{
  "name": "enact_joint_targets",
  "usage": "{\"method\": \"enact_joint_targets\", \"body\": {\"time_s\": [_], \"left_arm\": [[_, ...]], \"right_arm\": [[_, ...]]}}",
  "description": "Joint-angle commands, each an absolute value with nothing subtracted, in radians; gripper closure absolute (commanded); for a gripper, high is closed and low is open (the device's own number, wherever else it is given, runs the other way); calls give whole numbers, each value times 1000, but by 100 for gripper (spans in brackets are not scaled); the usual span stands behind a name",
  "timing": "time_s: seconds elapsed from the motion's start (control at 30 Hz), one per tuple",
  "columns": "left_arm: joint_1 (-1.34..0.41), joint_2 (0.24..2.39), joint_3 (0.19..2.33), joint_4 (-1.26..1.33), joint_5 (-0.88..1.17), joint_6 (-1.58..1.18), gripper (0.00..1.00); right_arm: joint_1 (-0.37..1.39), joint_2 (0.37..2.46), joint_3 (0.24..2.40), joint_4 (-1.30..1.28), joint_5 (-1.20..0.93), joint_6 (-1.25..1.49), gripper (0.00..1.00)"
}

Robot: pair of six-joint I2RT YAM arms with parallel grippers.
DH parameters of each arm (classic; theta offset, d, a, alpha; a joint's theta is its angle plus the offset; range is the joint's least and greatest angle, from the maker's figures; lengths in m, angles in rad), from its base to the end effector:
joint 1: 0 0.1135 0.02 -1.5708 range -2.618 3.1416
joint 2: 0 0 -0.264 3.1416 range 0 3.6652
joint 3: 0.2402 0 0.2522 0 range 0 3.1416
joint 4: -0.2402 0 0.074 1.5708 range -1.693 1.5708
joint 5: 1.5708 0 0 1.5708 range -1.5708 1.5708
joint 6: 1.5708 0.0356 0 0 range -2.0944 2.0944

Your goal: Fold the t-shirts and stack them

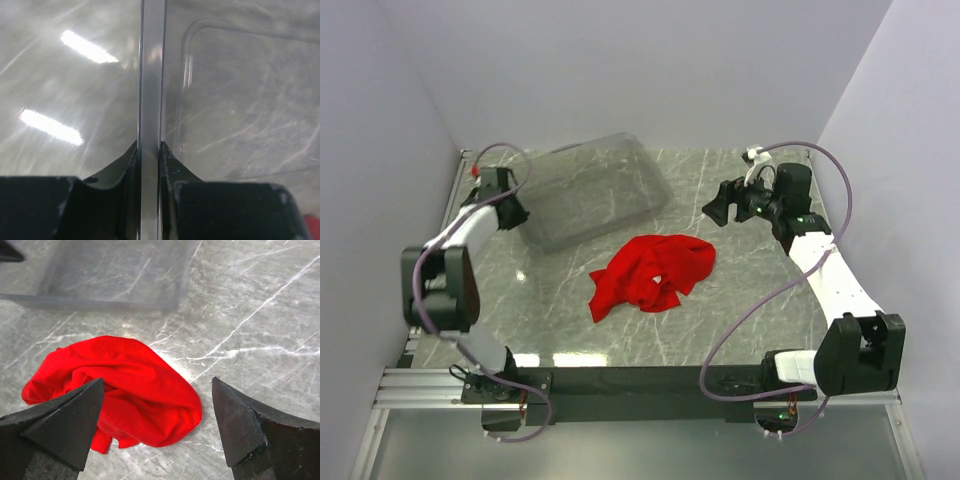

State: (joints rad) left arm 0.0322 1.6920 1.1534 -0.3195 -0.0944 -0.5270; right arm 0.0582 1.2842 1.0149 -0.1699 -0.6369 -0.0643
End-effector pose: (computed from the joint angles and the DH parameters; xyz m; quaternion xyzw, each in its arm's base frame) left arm 0.3642 0.0151 0.2186 -0.2742 0.8952 -0.0425 0.3487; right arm 0.2886 0.0380 0.3158 -0.2166 0.7899 0.2627 0.5099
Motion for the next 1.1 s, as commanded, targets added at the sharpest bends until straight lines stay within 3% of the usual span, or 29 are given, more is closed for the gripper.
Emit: {"method": "enact_joint_targets", "body": {"time_s": [0.0,0.13,0.37,0.63,1.07], "left_arm": [[89,1517,1027,-273,-190,-805,100],[143,1402,927,-358,-264,-1015,100],[146,1388,928,-630,-380,-1385,100],[155,1253,807,-702,-506,-1768,100],[155,1439,910,-580,-557,-1666,100]], "right_arm": [[51,1299,1062,-121,-661,-48,6],[49,1312,1068,-115,-670,-43,6],[48,1330,1083,-100,-677,-41,7],[46,1324,1075,-101,-683,-41,7],[43,1302,1060,-106,-678,-51,7]]}}
